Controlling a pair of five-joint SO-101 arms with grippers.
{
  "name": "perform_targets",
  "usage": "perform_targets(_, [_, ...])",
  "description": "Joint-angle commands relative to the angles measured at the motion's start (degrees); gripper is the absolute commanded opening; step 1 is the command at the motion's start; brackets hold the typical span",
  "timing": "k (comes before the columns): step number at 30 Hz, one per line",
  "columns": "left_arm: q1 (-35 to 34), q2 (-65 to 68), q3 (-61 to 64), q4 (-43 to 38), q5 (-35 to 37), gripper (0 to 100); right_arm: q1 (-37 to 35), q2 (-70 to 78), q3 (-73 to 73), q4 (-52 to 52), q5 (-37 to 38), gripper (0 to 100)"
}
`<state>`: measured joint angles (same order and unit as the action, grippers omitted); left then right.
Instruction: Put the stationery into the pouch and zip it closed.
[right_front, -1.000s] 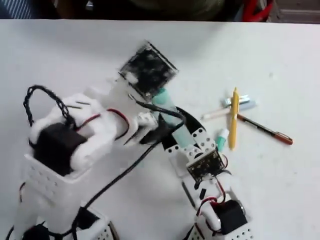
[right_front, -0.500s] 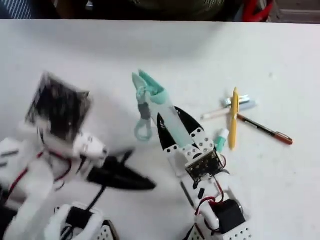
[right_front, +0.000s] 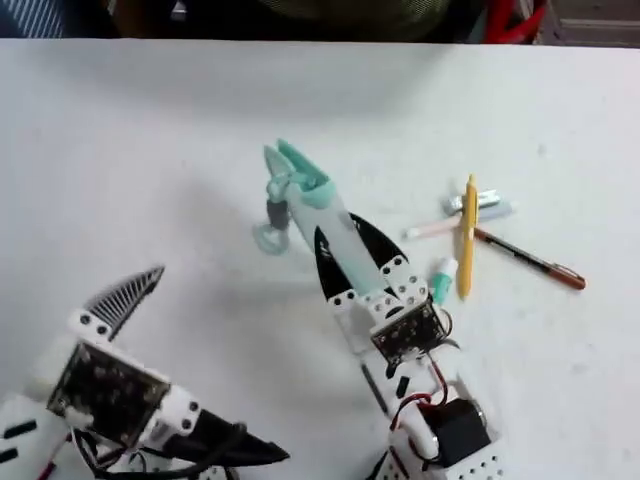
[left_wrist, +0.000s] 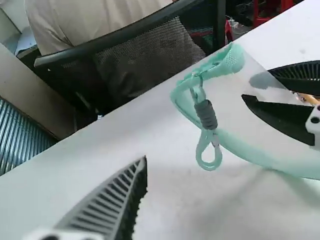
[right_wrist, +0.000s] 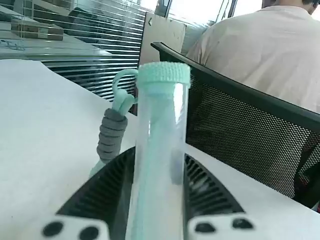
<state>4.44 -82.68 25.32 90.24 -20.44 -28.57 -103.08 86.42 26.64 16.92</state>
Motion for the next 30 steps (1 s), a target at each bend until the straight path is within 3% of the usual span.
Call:
perform_targets(1, [-2.68, -9.98, 8.62, -4.66, 0.09, 76, 0.48, 0.04, 0.44, 0.13, 0.62, 1.8])
perform_targets(7, [-12.00, -22.90, 14.07, -5.89, -0.26, 76, 0.22, -0.04, 1.23, 0.13, 0.79, 1.8])
perform_targets(12, [-14.37, -21.93, 14.15, -5.63, -4.31, 73, 0.13, -0.04, 1.41, 0.13, 0.79, 1.8])
perform_targets(15, [-14.37, -21.93, 14.24, -5.71, -6.42, 59, 0.22, -0.04, 1.41, 0.13, 0.79, 1.8])
perform_targets(20, [-14.29, -21.93, 14.15, -6.15, -4.57, 18, 0.22, -0.04, 1.41, 0.13, 0.79, 1.8])
perform_targets(22, [-13.67, -21.93, 14.24, -5.98, -6.33, 11, 0.13, -0.04, 1.41, 0.13, 0.79, 1.8])
perform_targets(26, [-8.04, -21.93, 16.35, -3.25, -10.90, 15, 0.13, -0.04, 1.41, 0.22, 0.79, 1.8])
perform_targets(30, [-6.29, -21.85, 19.52, -3.43, -6.51, 23, 0.13, -0.04, 1.41, 0.22, 0.79, 1.8])
